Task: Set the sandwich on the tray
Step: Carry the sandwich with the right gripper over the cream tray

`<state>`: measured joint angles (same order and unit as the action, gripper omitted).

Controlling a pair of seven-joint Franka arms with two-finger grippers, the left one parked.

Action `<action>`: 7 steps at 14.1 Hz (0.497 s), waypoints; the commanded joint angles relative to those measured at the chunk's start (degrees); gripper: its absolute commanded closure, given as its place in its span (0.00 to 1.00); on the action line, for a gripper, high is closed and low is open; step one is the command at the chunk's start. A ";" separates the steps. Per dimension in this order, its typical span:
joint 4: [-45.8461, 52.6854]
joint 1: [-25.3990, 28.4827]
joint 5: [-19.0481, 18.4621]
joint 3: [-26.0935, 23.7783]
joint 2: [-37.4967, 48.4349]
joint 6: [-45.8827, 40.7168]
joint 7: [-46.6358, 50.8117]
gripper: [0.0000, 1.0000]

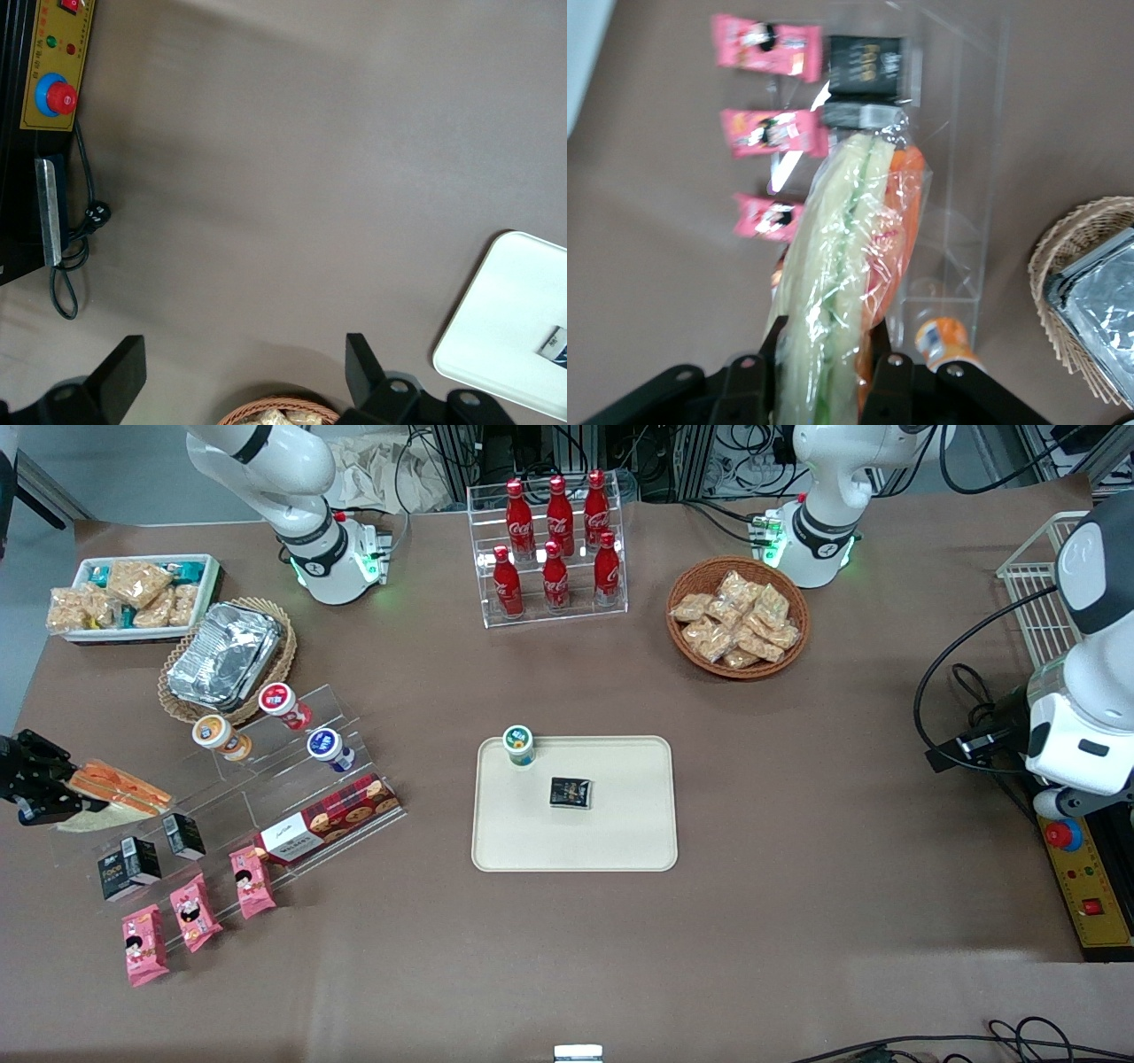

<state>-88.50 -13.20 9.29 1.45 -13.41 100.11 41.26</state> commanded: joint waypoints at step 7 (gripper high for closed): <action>3.86 20.47 0.21 0.31 -0.21 0.25 -39.81 0.57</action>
<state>-85.60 3.24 9.36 1.08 -13.26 98.82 10.55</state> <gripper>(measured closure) 0.590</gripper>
